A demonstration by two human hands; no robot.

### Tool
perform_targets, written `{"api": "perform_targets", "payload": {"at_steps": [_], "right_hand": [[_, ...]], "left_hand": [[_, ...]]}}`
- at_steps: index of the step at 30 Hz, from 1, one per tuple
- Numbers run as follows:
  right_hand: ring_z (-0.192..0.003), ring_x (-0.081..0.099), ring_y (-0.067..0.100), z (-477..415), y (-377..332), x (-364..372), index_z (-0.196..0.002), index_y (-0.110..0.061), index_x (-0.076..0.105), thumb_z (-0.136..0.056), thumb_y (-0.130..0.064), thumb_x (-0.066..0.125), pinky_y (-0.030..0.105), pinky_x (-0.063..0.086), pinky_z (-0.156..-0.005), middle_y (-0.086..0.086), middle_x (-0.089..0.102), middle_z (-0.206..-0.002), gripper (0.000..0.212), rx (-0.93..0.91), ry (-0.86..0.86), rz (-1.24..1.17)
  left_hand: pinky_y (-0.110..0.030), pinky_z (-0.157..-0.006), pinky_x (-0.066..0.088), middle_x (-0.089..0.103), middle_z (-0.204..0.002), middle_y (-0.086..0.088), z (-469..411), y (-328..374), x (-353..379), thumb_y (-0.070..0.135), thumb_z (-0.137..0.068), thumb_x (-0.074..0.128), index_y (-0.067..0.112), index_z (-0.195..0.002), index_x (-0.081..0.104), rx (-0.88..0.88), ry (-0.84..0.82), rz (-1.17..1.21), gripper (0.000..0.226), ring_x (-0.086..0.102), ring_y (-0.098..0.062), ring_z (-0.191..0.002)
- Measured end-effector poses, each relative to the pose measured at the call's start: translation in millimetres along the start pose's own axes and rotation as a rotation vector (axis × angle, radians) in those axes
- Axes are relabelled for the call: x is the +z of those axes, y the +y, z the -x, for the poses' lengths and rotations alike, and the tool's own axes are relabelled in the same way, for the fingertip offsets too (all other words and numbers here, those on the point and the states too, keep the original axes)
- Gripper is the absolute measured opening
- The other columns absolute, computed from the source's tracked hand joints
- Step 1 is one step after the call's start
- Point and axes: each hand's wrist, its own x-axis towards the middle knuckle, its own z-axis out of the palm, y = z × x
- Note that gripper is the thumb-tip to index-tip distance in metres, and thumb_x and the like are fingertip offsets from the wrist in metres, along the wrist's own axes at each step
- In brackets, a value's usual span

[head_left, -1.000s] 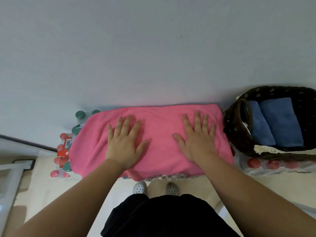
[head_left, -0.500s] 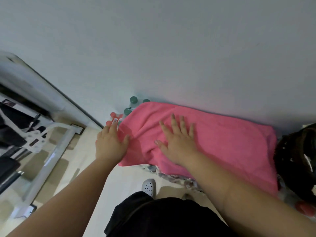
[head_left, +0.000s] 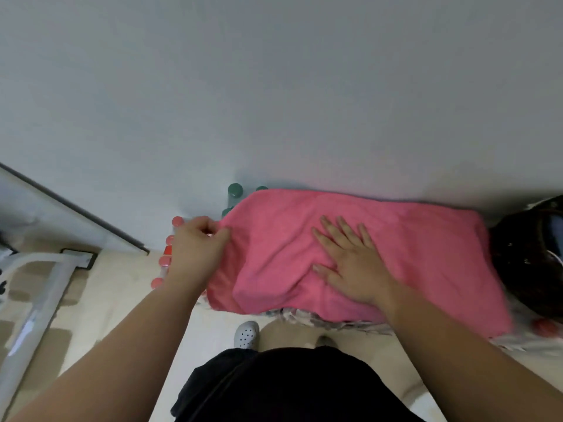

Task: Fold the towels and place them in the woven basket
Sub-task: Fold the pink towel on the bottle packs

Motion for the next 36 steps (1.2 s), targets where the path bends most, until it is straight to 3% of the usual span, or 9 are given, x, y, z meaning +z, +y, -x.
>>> {"api": "perform_targets", "payload": {"at_steps": [3, 6, 8, 11, 14, 19, 23, 28, 36], "right_hand": [[-0.154, 0.001, 0.016, -9.1, -7.6, -14.1, -0.158, -0.031, 0.014, -0.080, -0.076, 0.009, 0.047, -0.004, -0.123, -0.010, 0.008, -0.166, 0.090, 0.122, -0.020, -0.156], [-0.147, 0.029, 0.023, -20.8, -32.1, -30.5, -0.150, -0.024, 0.041, -0.084, -0.072, 0.015, 0.043, 0.017, -0.122, 0.002, 0.039, -0.157, 0.086, 0.232, 0.147, -0.187], [-0.137, 0.043, 0.025, -29.9, -58.3, -40.1, -0.143, -0.019, 0.051, -0.089, -0.066, 0.024, 0.037, 0.026, -0.118, 0.007, 0.053, -0.146, 0.076, 0.245, 0.278, -0.291], [-0.125, 0.049, 0.022, -43.8, -96.3, -50.4, -0.139, -0.023, 0.055, -0.092, -0.059, 0.032, 0.038, 0.035, -0.111, 0.006, 0.058, -0.133, 0.064, 0.196, 0.319, -0.489], [-0.118, 0.047, 0.018, -52.7, -116.4, -46.5, -0.140, -0.033, 0.053, -0.095, -0.053, 0.035, 0.032, 0.036, -0.105, 0.003, 0.053, -0.124, 0.053, 0.126, 0.178, -0.474], [-0.122, 0.044, 0.015, -58.6, -126.6, -40.2, -0.137, -0.034, 0.058, -0.102, -0.038, 0.042, 0.029, 0.032, -0.109, 0.001, 0.051, -0.127, 0.038, 0.112, 0.100, -0.576], [-0.132, 0.043, 0.019, -63.4, -124.8, -34.9, -0.135, -0.017, 0.061, -0.102, -0.034, 0.047, 0.038, 0.030, -0.116, 0.006, 0.054, -0.139, 0.040, 0.151, 0.076, -0.460], [-0.134, 0.039, 0.026, -67.1, -130.9, -33.5, -0.148, -0.039, 0.042, -0.095, -0.051, 0.045, 0.043, 0.034, -0.113, 0.004, 0.046, -0.144, 0.054, 0.201, 0.005, -0.311], [-0.128, 0.036, 0.033, -74.5, -154.6, -42.1, -0.148, -0.047, 0.034, -0.102, -0.048, 0.036, 0.049, 0.037, -0.105, 0.009, 0.031, -0.148, 0.046, 0.196, -0.077, 0.064]], "left_hand": [[-0.026, -0.054, 0.031, 0.048, -0.058, 0.002, -15.6, 18.6, -8.5, 0.020, -0.069, 0.062, 0.009, -0.065, 0.055, 0.102, -0.093, 0.153, 0.014, 0.036, -0.013, -0.052], [-0.021, -0.053, 0.037, 0.059, -0.071, 0.005, -19.1, 29.7, -10.8, 0.002, -0.073, 0.064, 0.011, -0.074, 0.060, 0.260, -0.243, 0.099, 0.010, 0.041, -0.004, -0.049], [-0.021, -0.068, 0.047, 0.070, -0.092, 0.010, -22.0, 20.2, -7.4, -0.002, -0.073, 0.065, 0.021, -0.087, 0.068, 0.409, -0.325, -0.027, 0.027, 0.053, 0.000, -0.060], [-0.020, -0.088, 0.047, 0.072, -0.115, 0.001, -26.0, 1.2, -1.9, -0.001, -0.074, 0.067, 0.017, -0.108, 0.075, 0.680, -0.421, -0.192, 0.040, 0.066, -0.016, -0.092], [-0.035, -0.072, 0.055, 0.067, -0.120, 0.004, -22.2, -10.4, -0.7, 0.003, -0.074, 0.060, 0.021, -0.107, 0.075, 0.893, -0.509, -0.372, 0.040, 0.066, -0.020, -0.092], [-0.039, -0.052, 0.055, 0.054, -0.135, 0.003, -20.8, -23.0, -1.4, 0.017, -0.078, 0.053, 0.026, -0.111, 0.070, 0.900, -0.542, -0.525, 0.038, 0.068, -0.030, -0.079], [-0.035, -0.056, 0.057, 0.066, -0.113, 0.005, -18.0, -26.3, -9.4, 0.018, -0.075, 0.062, 0.021, -0.100, 0.075, 0.883, -0.490, -0.379, 0.028, 0.069, -0.020, -0.080], [-0.036, -0.052, 0.053, 0.059, -0.081, 0.001, -21.2, -33.9, -18.7, 0.023, -0.074, 0.066, 0.018, -0.092, 0.072, 0.816, -0.479, -0.396, 0.020, 0.063, -0.024, -0.066], [-0.031, -0.060, 0.053, 0.064, -0.083, 0.004, -27.4, -52.4, -26.3, 0.027, -0.075, 0.071, 0.018, -0.094, 0.071, 0.838, -0.486, -0.376, 0.021, 0.060, -0.017, -0.073]]}}
